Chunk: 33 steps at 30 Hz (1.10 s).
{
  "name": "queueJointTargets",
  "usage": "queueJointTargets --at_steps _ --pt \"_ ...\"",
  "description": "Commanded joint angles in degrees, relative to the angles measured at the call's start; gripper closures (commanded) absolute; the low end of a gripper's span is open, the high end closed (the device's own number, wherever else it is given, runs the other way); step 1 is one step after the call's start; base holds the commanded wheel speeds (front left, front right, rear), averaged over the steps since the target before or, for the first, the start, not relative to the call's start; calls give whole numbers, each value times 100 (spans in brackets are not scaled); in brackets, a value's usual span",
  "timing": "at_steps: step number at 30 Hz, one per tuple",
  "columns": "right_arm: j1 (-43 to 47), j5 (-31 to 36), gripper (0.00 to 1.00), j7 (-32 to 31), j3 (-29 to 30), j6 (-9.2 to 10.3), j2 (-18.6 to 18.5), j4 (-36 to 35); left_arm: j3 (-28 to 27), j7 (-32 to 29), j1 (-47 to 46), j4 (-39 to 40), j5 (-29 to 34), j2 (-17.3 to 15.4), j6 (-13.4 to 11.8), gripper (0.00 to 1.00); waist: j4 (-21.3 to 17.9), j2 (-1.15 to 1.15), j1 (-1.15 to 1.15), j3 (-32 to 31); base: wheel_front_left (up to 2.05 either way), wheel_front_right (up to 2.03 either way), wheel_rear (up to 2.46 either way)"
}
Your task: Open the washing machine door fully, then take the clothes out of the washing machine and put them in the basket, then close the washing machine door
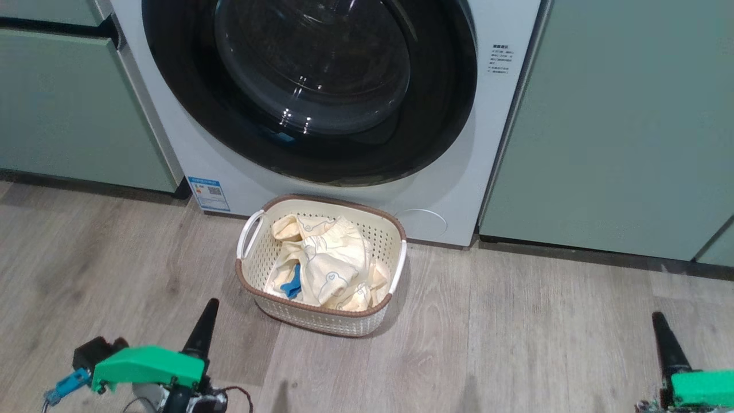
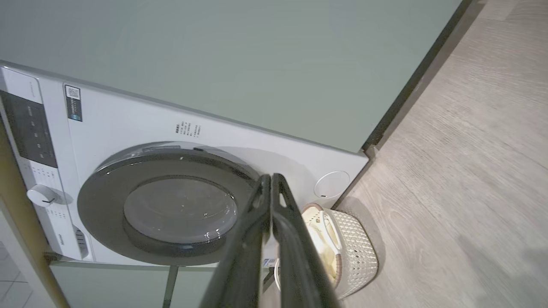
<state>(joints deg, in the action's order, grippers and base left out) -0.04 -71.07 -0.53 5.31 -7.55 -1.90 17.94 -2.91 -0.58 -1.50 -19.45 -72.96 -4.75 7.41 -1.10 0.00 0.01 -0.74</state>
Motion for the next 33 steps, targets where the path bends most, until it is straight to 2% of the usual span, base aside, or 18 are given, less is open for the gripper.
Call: queueJointTargets --at_steps 1,33 --pt "-372 -157 100 -46 -54 4 -86 -227 -177 -41 -360 222 -140 -37 6 100 4 0 0 3 0 0 0" --pt "-614 -2110 100 -595 121 6 -98 -391 -363 -593 -469 541 -1919 187 8 100 110 0 -1 92 0 0 0"
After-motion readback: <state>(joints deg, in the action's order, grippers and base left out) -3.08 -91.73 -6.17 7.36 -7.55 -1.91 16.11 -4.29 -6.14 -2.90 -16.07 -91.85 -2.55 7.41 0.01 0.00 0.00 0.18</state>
